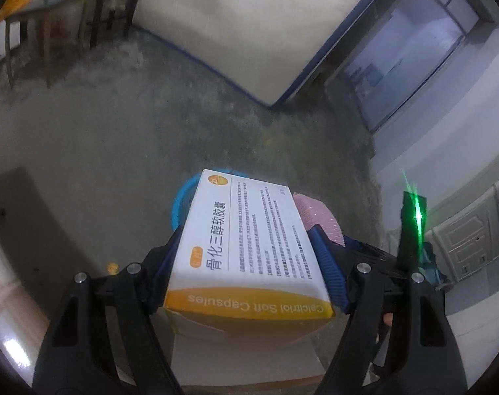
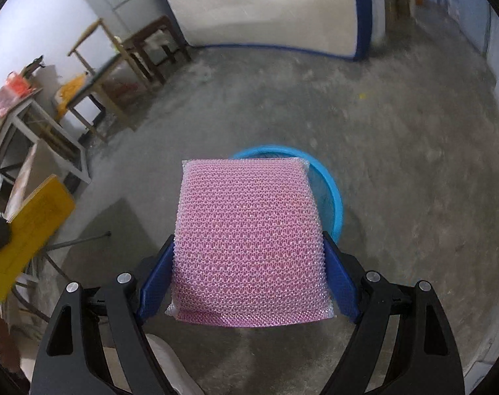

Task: Collect trash
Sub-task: 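Carry the medicine box and sponge over the wastebasket, then open both tools to drop the box and sponge into the wastebasket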

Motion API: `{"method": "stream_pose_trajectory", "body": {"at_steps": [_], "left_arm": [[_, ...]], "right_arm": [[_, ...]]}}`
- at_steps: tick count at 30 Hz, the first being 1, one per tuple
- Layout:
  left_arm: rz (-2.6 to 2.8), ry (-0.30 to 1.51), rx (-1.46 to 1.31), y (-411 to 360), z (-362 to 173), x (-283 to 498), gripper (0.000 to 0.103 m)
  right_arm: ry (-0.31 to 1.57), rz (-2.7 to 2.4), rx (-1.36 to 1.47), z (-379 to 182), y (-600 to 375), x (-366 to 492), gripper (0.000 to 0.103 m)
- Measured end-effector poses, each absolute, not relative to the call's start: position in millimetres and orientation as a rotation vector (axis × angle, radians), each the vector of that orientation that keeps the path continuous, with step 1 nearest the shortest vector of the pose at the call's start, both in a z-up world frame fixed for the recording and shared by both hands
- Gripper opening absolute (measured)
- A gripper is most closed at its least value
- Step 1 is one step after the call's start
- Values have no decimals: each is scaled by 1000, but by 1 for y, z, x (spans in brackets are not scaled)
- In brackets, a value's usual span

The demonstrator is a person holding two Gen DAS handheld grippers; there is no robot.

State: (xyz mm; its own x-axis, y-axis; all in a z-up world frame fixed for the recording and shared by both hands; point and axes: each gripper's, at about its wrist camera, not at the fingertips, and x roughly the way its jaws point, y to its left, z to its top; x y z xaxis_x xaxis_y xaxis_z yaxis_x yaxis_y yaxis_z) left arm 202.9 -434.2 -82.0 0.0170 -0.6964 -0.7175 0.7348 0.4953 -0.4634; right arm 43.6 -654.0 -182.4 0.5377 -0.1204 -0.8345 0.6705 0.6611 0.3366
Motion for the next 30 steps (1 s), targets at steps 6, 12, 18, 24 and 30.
{"method": "stream_pose_trajectory", "body": {"at_steps": [6,12,18,24,30], "left_arm": [[-1046,1157,83,-499,-161,220,73],[-936,1309,57,-523,-234,241,84],[-956,1284,49,-508,-233,242,84],[-1010,1202,65,-503,-200,234,84],[-1113,1147,69,-483,-148,202,84]], "right_arm": [[896,-488,751,-232,-692,66,81],[984,-480,788,-292,-718,83,84],[922,-516,795,-285,-723,65,86],[815,-532,820,-267,-731,46,89],[663,-529,899,-235,-726,15,89]]}}
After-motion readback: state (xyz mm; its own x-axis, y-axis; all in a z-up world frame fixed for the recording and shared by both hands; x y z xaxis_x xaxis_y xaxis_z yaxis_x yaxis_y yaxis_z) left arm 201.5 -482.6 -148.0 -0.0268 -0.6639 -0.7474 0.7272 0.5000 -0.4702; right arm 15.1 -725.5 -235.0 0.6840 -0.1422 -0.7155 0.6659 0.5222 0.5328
